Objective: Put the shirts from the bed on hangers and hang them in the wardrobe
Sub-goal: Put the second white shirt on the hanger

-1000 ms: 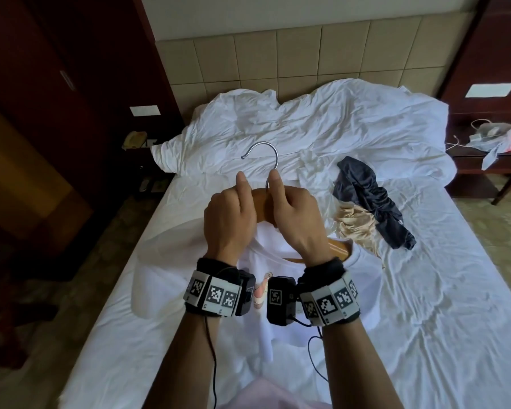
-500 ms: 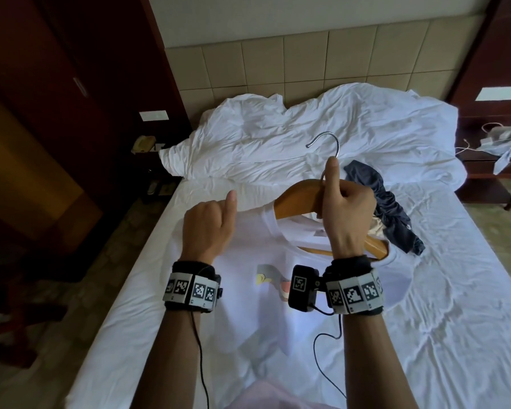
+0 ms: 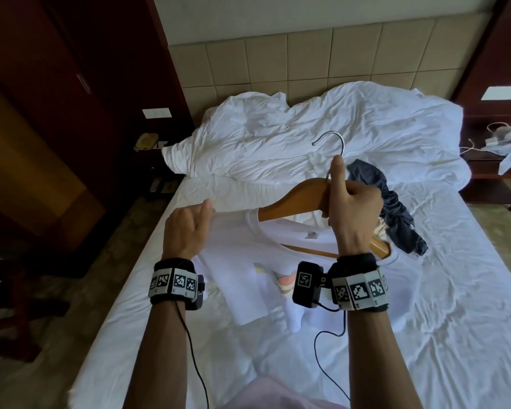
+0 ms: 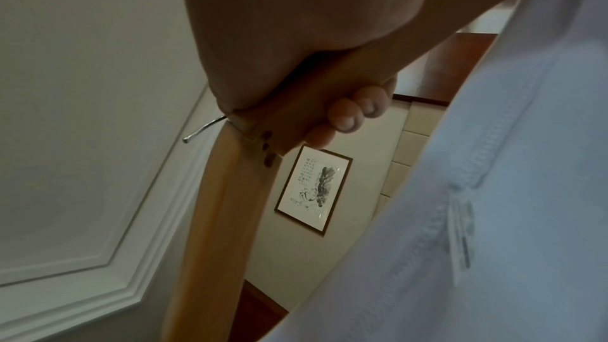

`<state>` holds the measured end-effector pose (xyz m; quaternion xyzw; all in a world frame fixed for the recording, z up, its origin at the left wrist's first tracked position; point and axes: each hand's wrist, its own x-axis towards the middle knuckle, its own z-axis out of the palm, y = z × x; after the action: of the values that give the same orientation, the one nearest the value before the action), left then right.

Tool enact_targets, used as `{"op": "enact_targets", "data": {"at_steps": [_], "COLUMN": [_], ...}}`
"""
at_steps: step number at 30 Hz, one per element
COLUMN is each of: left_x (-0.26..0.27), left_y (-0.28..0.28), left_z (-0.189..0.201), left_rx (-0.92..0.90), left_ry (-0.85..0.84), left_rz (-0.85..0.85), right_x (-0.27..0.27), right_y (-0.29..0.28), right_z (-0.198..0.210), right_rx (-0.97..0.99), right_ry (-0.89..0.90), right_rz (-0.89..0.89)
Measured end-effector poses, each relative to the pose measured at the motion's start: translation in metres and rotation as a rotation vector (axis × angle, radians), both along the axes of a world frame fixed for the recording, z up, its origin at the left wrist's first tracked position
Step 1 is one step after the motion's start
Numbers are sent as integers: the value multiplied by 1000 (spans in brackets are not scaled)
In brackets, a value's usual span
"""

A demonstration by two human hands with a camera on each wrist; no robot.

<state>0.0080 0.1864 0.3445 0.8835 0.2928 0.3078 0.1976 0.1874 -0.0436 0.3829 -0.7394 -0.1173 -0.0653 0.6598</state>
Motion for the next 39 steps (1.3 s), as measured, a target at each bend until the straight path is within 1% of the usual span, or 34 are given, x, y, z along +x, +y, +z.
{"op": "enact_targets", "data": {"at_steps": [3,6,8,11,13,16,18,20,22,24,26,28,30,32,34,36,39], "left_x": [-3,-6,-11,-19,-22,-21,-18,-14,-5,8,20,28,32,33,35,40,52], "left_y": [4,6,6,4,6,8,6,2,-5,-14,-17,-15,-16,-25,-35,-44,-59], "left_z": [-4,-4,-3,0,-1,-2,1,8,17,23,18,10,7,11,16,24,33], "left_rx": [-8,-59,-63,-35,-30,-88,-149,-194,-185,-114,-29,21,-38,-92,-94,-78,13], "left_ry": [-59,-82,-89,-74,-38,-21,-104,-200,-215,-143,-14,128,177,167,121,75,-14], "left_rz": [8,30,82,254,325,346,337,278,167,45,-34,-33,-25,-57,-124,-206,-299], "right_x": [1,1,2,6,8,7,5,3,1,-2,-5,-7,-6,-3,-2,-3,-11], "right_y": [0,1,0,-4,-7,-5,-2,0,2,5,9,10,10,9,9,10,17], "right_z": [0,1,2,0,-1,1,1,1,1,1,2,3,3,2,3,4,9], "right_rx": [3,16,28,48,62,68,58,46,37,30,27,23,6,-13,-23,-20,-12], "right_ry": [22,28,28,37,43,39,30,20,14,15,3,-22,-53,-68,-73,-72,-60], "right_rz": [7,20,26,19,26,47,51,45,45,46,57,61,55,44,44,60,141]}}
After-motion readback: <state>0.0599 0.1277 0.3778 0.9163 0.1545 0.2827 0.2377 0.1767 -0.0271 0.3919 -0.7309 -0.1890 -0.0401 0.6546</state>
